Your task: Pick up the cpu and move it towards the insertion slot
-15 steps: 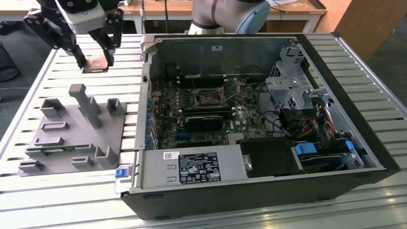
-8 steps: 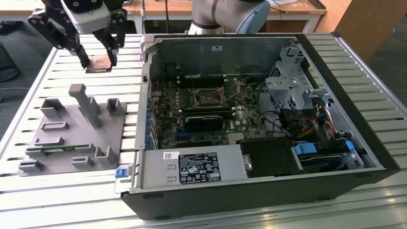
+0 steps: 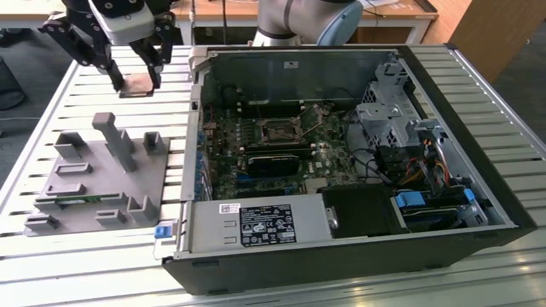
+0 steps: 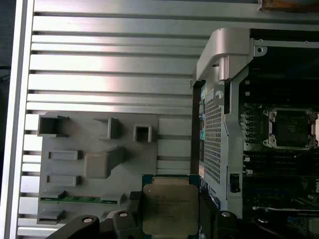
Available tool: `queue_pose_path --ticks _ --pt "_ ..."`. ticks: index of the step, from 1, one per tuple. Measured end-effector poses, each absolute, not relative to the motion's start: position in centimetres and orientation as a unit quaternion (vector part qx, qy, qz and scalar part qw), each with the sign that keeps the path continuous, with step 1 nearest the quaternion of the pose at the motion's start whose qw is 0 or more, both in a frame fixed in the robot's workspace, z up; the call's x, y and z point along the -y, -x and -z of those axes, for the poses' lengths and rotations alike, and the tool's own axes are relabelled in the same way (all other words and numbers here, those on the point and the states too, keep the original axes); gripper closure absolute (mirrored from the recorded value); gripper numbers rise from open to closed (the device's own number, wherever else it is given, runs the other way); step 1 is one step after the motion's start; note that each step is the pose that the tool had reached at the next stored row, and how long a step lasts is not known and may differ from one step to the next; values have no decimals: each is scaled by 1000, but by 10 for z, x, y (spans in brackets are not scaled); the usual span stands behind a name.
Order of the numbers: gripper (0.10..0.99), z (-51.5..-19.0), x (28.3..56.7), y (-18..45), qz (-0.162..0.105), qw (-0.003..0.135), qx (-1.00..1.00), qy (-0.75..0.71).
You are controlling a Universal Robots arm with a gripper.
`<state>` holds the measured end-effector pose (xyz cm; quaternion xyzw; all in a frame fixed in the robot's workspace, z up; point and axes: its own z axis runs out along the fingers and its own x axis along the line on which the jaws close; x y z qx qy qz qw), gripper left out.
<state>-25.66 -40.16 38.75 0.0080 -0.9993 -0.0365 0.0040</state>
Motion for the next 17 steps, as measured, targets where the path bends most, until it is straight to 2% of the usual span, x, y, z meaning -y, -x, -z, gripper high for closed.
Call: queue_pose_path --ticks 17 --pt "545 -388 402 246 36 4 999 -8"
